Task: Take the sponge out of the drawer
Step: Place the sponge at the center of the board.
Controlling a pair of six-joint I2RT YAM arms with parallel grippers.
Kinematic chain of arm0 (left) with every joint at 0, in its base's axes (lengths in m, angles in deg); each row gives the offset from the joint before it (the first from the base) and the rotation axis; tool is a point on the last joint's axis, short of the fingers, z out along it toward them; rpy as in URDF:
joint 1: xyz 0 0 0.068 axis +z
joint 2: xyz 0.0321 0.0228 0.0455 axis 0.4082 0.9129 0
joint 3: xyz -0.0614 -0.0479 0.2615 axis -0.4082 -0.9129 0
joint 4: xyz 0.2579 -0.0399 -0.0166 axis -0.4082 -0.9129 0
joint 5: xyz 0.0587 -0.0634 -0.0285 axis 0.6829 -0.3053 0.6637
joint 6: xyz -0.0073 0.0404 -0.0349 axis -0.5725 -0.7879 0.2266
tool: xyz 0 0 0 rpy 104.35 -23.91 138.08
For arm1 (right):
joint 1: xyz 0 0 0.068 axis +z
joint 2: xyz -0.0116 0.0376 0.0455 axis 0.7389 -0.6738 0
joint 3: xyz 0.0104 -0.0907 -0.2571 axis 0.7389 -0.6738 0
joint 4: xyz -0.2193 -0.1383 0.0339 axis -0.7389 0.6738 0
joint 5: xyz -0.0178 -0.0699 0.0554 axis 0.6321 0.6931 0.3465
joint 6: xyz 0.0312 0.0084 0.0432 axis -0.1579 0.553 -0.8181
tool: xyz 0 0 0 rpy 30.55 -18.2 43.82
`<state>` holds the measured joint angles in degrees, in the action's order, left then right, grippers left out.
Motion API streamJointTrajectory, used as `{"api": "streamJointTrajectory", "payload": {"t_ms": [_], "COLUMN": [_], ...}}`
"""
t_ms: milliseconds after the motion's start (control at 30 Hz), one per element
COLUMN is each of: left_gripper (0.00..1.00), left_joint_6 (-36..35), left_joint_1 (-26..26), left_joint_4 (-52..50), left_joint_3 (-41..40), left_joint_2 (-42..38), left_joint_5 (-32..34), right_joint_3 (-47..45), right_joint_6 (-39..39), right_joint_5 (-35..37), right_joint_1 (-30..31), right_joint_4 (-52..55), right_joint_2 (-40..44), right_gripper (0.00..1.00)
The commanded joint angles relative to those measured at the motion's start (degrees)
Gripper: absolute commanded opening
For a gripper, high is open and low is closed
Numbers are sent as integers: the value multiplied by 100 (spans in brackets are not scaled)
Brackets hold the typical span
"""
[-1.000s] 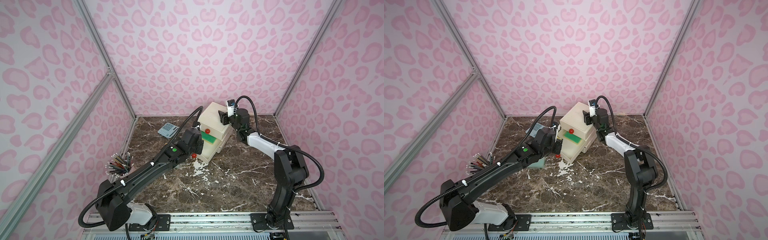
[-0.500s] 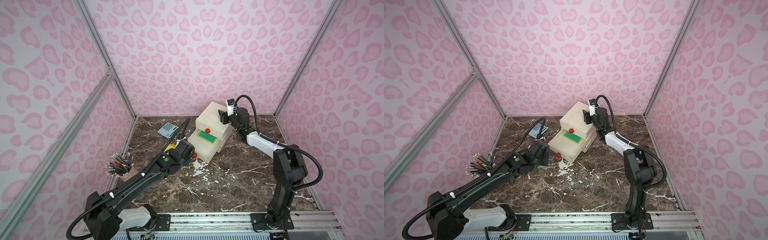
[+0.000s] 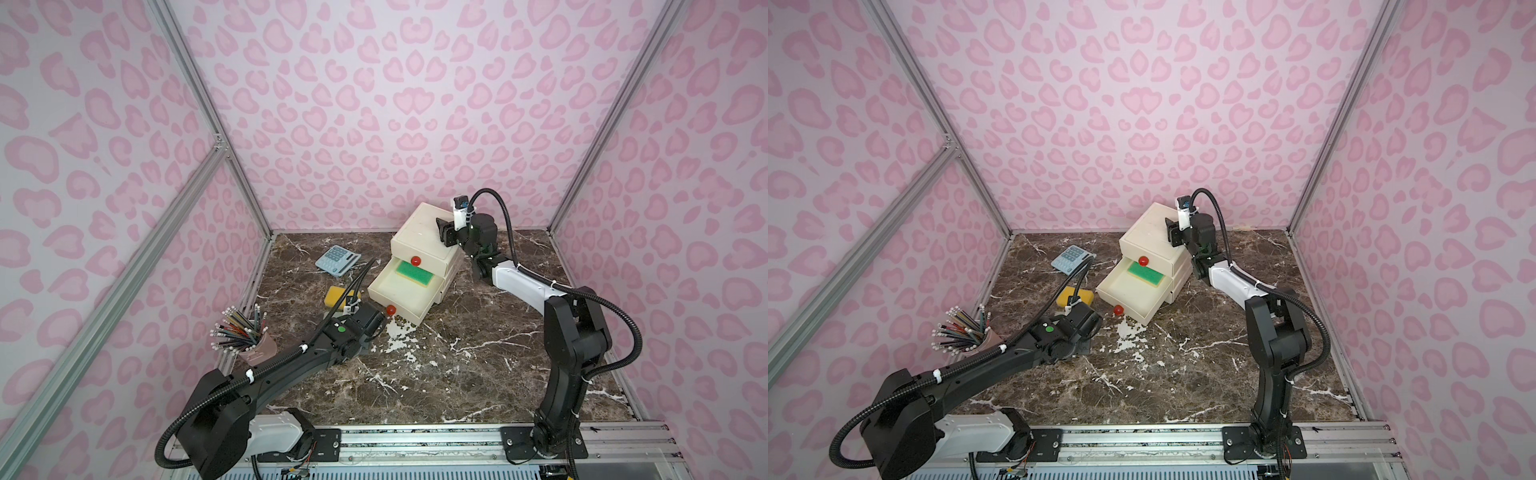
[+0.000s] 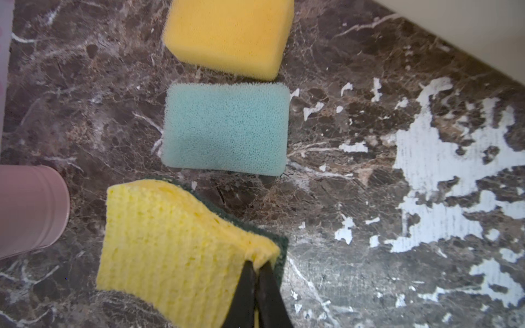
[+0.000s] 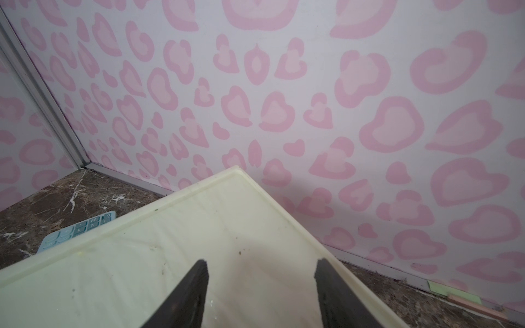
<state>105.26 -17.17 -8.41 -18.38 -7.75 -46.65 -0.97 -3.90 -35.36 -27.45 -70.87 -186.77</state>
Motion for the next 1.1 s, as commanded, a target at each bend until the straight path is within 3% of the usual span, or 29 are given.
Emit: {"api": "streamJointTrajectory", "payload": {"t_ms": [0,367,900,1067], "left_gripper": [8,6,6,10], "left_joint_6": [210,530,936,950], "left_joint_1": [12,21,23,19], "left_joint_4": [328,251,343,356], "left_joint_3": [-84,-219,-359,-326], "left_joint_2": [166,678,826,893], "left_joint_5": [-114,-181,-348,-365], "right_joint_3": [-100,-80,-1,8], "right_joint_6": [-90,-113,-131,-131], "right_joint_5": [-26,-12,-27,-26], "right_joint_1": [3,3,12,19], "right_joint_4": [1367,1387,1437,1455], "right_joint_2": [-167,-211,-312,-321], "right_gripper": [62,62,62,62]}}
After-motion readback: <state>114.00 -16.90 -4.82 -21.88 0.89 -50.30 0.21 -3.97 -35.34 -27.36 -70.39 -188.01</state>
